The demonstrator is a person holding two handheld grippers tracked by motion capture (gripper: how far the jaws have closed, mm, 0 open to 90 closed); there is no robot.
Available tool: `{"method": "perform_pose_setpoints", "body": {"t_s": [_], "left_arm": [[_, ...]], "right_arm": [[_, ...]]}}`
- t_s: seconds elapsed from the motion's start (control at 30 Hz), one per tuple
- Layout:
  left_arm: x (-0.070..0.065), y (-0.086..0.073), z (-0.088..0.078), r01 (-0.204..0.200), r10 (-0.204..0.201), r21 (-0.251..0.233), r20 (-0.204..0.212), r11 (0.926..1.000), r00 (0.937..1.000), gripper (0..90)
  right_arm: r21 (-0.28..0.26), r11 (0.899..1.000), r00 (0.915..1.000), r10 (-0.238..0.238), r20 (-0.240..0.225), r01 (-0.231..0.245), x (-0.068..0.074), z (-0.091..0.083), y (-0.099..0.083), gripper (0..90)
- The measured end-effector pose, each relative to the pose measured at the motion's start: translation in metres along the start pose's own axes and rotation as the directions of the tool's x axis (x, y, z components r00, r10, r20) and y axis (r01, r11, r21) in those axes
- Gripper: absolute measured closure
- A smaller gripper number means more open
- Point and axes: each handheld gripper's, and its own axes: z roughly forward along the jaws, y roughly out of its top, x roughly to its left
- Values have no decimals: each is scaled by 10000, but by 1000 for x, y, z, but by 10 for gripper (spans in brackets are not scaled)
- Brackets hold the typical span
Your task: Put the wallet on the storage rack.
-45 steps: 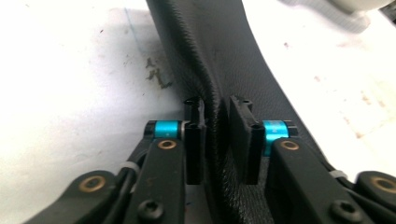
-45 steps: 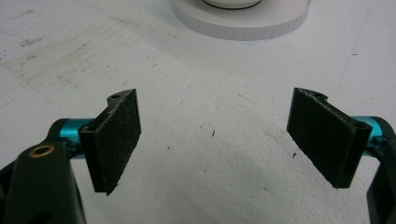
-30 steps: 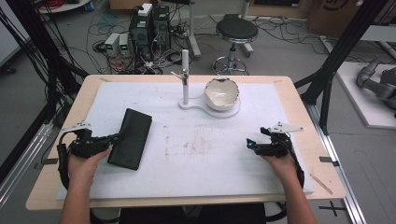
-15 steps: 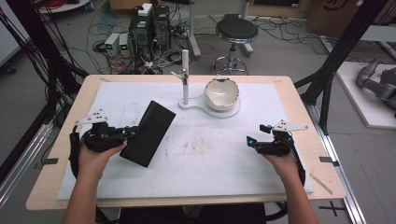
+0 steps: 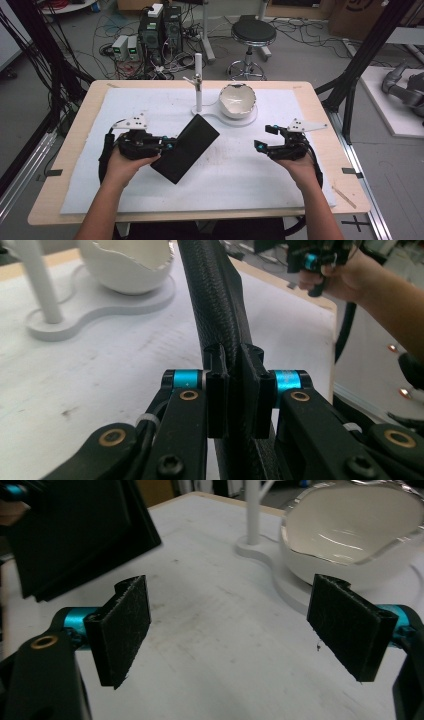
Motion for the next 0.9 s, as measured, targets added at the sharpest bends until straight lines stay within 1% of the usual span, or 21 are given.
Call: {"method": "perform_pose_setpoints", "body": {"t_s": [0.1, 0.2, 0.27, 0.33, 0.37, 0.43, 0.47, 0.53, 0.57, 0.63, 0.7, 0.73, 0.77, 0.8, 0.83, 0.87, 0.9], "left_arm": [[-3, 1, 10, -224, 217, 212, 306, 9995, 9993, 816], [-6, 2, 17, -346, 326, 285, 668, 9990, 9972, 816], [-7, 3, 20, -345, 322, 253, 841, 9991, 9959, 816], [-8, 4, 23, -454, 424, 310, 927, 9985, 9948, 816], [-8, 4, 24, -523, 486, 347, 978, 9980, 9940, 816], [-9, 4, 26, -554, 510, 368, 1113, 9978, 9925, 816], [-9, 4, 27, -685, 632, 413, 1187, 9968, 9909, 816], [-10, 5, 29, -766, 702, 435, 1331, 9961, 9886, 816], [-11, 6, 30, -823, 756, 433, 1388, 9957, 9874, 815], [-12, 7, 31, -1009, 935, 410, 1545, 9941, 9836, 815], [-13, 8, 31, -1132, 1055, 403, 1575, 9928, 9819, 815], [-13, 9, 31, -1231, 1148, 423, 1614, 9915, 9802, 815], [-14, 10, 31, -1247, 1165, 421, 1607, 9913, 9801, 815], [-13, 10, 32, -1236, 1158, 392, 1611, 9915, 9801, 815], [-13, 10, 32, -1261, 1178, 413, 1640, 9912, 9794, 815], [-12, 10, 32, -1194, 1117, 395, 1597, 9921, 9808, 814], [-11, 10, 32, -1234, 1149, 452, 1570, 9913, 9809, 814]], "right_arm": [[160, 9994, 9976, -303, -620, 313, 8, 10, 10, 179], [523, 9960, 9909, -659, -1173, 724, 14, 23, 17, 179], [681, 9943, 9863, -711, -1490, 820, 17, 32, 20, 179], [750, 9934, 9806, -713, -1825, 862, 19, 39, 23, 179], [755, 9941, 9777, -613, -2010, 779, 20, 43, 25, 179], [786, 9938, 9716, -582, -2295, 781, 20, 49, 27, 180], [777, 9940, 9679, -558, -2449, 770, 20, 52, 28, 180], [874, 9936, 9606, -448, -2744, 713, 21, 58, 29, 180], [969, 9931, 9552, -353, -2939, 665, 21, 61, 30, 181], [1066, 9917, 9459, -340, -3227, 720, 20, 67, 29, 197], [1241, 9884, 9281, -359, -3706, 878, 19, 72, 28, 266], [1315, 9871, 9134, -304, -4060, 913, 18, 76, 27, 336], [1315, 9871, 9134, -304, -4060, 913, 18, 76, 27, 336], [1323, 9861, 9026, -342, -4291, 1002, 17, 76, 27, 418], [1330, 9851, 8900, -373, -4544, 1092, 18, 77, 27, 479], [1309, 9842, 8817, -443, -4697, 1191, 19, 77, 27, 553], [1322, 9816, 8784, -594, -4742, 1377, 21, 77, 27, 643]]}}
